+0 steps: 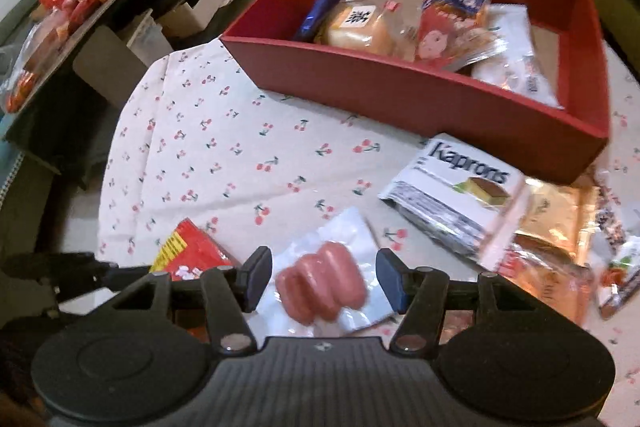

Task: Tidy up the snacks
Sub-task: 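Grasp the red-yellow Trolli bag with left gripper while right grasps the sausage pack, then lift the Trolli bag and sausage pack toward the red box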

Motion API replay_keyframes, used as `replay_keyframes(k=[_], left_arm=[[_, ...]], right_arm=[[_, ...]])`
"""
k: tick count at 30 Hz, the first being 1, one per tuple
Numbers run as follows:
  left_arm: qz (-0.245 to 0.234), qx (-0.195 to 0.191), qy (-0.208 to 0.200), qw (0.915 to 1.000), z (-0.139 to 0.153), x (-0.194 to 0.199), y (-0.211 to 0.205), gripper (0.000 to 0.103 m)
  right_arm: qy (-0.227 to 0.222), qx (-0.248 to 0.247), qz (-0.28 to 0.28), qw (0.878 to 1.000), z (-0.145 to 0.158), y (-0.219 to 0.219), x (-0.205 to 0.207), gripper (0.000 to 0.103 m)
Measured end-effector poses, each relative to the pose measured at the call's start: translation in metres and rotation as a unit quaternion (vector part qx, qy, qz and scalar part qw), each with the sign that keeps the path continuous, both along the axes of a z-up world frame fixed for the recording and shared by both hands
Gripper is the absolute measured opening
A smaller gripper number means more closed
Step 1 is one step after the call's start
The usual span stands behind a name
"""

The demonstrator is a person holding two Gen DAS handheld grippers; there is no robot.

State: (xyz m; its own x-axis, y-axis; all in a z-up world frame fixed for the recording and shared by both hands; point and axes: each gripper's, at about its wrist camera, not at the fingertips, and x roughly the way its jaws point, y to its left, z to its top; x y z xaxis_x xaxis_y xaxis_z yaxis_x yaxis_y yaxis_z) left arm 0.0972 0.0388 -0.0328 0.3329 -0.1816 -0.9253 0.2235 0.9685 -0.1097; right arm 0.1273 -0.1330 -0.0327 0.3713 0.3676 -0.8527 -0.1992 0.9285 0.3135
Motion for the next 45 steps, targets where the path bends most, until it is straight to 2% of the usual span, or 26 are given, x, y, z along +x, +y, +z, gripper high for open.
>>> replay_keyframes(k=[5,8,10,15,21,23,26,27,30,33,35,37,41,45], left_arm=[[0.003,-0.006,0.005,1.0000,0.000,-0.001,0.006,0.060],[0.005,-0.007,0.013,0.9999,-0.003,-0.001,0.010,0.060],[0.006,-0.008,0.016,0.9998,-0.004,-0.001,0.011,0.060],[0.015,-0.010,0.017,0.9997,-0.003,0.000,0.015,0.061],[0.023,-0.014,0.015,0.9995,0.001,-0.001,0.021,0.061],[0.021,-0.015,0.015,0.9995,0.001,-0.001,0.021,0.061],[0.021,-0.016,0.016,0.9995,0.002,-0.001,0.021,0.061],[0.021,-0.018,0.016,0.9995,0.002,-0.001,0.022,0.061],[0.022,-0.019,0.018,0.9994,0.002,0.000,0.024,0.061],[0.020,-0.018,0.019,0.9994,0.001,0.001,0.023,0.061],[0.017,-0.019,0.023,0.9994,0.000,0.001,0.022,0.062],[0.016,-0.018,0.027,0.9994,-0.002,0.002,0.022,0.062],[0.013,-0.017,0.032,0.9993,-0.004,0.005,0.021,0.063],[0.010,-0.013,0.032,0.9993,-0.006,0.004,0.020,0.064]], right_arm=[[-0.041,-0.056,0.054,0.996,-0.003,0.021,0.002,0.077],[-0.018,-0.059,0.058,0.996,-0.014,0.023,0.008,0.079],[-0.021,-0.068,0.076,0.995,-0.014,0.026,0.007,0.081],[0.014,-0.046,0.082,0.995,-0.012,0.019,-0.006,0.081],[0.010,-0.068,0.131,0.989,-0.003,0.019,-0.030,0.081],[-0.013,-0.086,0.148,0.985,0.001,0.021,-0.033,0.081],[-0.060,-0.137,0.189,0.971,0.005,0.032,-0.038,0.081],[-0.068,-0.146,0.219,0.962,0.005,0.037,-0.040,0.081],[-0.069,-0.162,0.298,0.938,0.000,0.050,-0.042,0.081],[-0.078,-0.179,0.354,0.915,-0.009,0.063,-0.040,0.081],[-0.080,-0.188,0.377,0.904,-0.016,0.071,-0.034,0.088],[-0.073,-0.178,0.373,0.907,-0.018,0.072,-0.025,0.089],[-0.055,-0.148,0.327,0.932,-0.020,0.057,-0.027,0.086],[-0.047,-0.136,0.267,0.953,-0.019,0.045,-0.046,0.084]])
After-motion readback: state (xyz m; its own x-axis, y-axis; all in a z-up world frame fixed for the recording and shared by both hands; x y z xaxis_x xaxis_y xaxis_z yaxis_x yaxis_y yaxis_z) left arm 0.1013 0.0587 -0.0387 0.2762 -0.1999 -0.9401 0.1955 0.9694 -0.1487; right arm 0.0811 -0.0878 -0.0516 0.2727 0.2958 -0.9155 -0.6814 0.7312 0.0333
